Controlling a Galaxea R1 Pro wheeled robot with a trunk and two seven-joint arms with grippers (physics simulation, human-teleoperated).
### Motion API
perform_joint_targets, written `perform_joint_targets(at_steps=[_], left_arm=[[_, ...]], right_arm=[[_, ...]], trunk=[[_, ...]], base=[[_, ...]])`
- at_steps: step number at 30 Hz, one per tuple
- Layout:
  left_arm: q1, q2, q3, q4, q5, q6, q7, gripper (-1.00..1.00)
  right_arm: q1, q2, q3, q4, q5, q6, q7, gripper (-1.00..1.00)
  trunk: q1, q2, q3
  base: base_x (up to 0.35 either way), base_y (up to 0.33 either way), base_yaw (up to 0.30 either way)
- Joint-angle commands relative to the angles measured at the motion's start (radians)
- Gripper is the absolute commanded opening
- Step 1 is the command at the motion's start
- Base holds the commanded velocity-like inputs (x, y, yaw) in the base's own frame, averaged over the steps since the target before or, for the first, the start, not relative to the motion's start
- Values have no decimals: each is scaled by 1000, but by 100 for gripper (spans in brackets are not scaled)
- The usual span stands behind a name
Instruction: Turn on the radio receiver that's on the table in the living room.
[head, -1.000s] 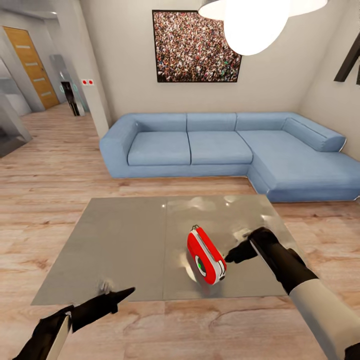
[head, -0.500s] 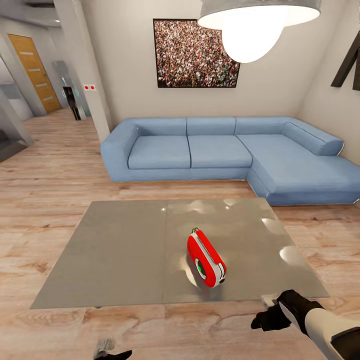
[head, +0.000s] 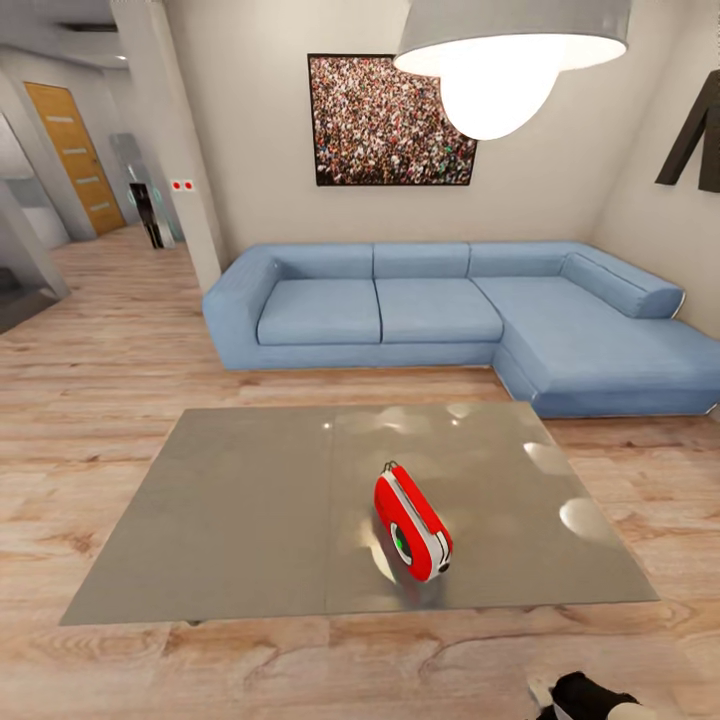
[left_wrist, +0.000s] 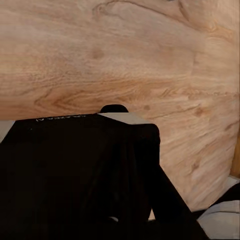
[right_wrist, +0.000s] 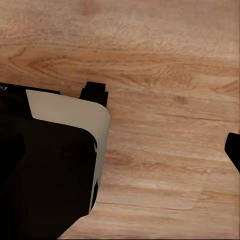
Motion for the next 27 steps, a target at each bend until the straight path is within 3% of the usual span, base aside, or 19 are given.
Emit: perform_joint_targets(at_steps=[1,4,8,12,16,21,27], left_arm=[[0,-1,1,20,-1,-5,45,-100],[2,-5,1,53,-5,-9,172,-100],[4,-14,2,85,-6,-7,311,-100],[5,-18,2,93,-6,-1,430,-100],[9,-23,2,95,-6,1,552,-100],[11,-25,2,95,-7,-1,600,-100],[11,-25,2,95,-6,-3,614,-100]], right_arm=[[20,1,-1,0,-19,-9,-19,100],[87,9,-1,0,-86,-60,-81,100],[219,35,-1,0,-176,-221,-196,100],[303,42,-1,0,-201,-333,-228,100],[360,44,-1,0,-220,-367,-235,100],[396,48,-1,0,-245,-379,-250,100],[442,87,-1,0,-244,-441,-439,100]], trunk=[[0,0,2],[0,0,6],[0,0,13],[0,0,19],[0,0,25],[0,0,33],[0,0,42]], base=[[0,0,0],[0,0,0],[0,0,0],[0,0,0],[0,0,0],[0,0,17],[0,0,69]])
